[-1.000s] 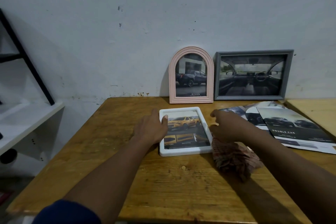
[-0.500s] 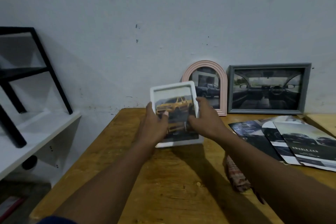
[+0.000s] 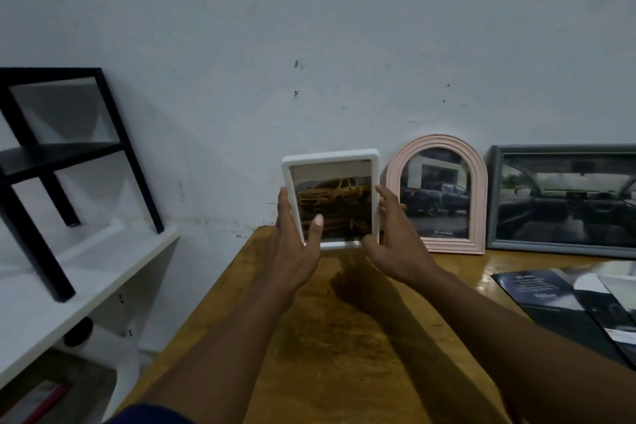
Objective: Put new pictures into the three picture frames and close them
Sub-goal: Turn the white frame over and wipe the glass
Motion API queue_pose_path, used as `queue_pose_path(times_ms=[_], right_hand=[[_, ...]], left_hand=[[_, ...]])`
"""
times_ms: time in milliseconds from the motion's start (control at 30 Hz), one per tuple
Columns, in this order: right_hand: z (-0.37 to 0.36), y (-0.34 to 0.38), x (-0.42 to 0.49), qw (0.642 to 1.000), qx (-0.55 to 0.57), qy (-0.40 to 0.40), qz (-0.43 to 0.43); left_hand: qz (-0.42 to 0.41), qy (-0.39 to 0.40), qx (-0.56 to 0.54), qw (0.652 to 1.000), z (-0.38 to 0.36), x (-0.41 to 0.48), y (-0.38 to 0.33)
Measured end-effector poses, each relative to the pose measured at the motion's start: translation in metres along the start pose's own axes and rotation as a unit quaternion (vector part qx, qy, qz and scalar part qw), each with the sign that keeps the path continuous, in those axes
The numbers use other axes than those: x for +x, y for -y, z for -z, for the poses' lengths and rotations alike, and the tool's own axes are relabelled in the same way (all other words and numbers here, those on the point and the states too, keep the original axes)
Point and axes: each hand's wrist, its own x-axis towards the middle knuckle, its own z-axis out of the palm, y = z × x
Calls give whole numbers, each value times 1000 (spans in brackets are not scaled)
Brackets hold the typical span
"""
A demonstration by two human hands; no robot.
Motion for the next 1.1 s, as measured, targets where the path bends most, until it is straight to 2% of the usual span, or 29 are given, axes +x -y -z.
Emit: queue_pose_path(times_ms=[433,800,967,1100], right_hand=[[-31,-43,50,997,-73,4,-25],[-46,-60,69,992,-102,20,-68],[-44,-54,70,987,-126,38,-95],[-30,-31,66,987,-145,3,-65]], left_hand=[[31,41,54,997,-32,67,42],[13,85,66,994,-45,87,62],[19,94,118,988,-42,87,59],[12,109,139,984,-30,85,46]])
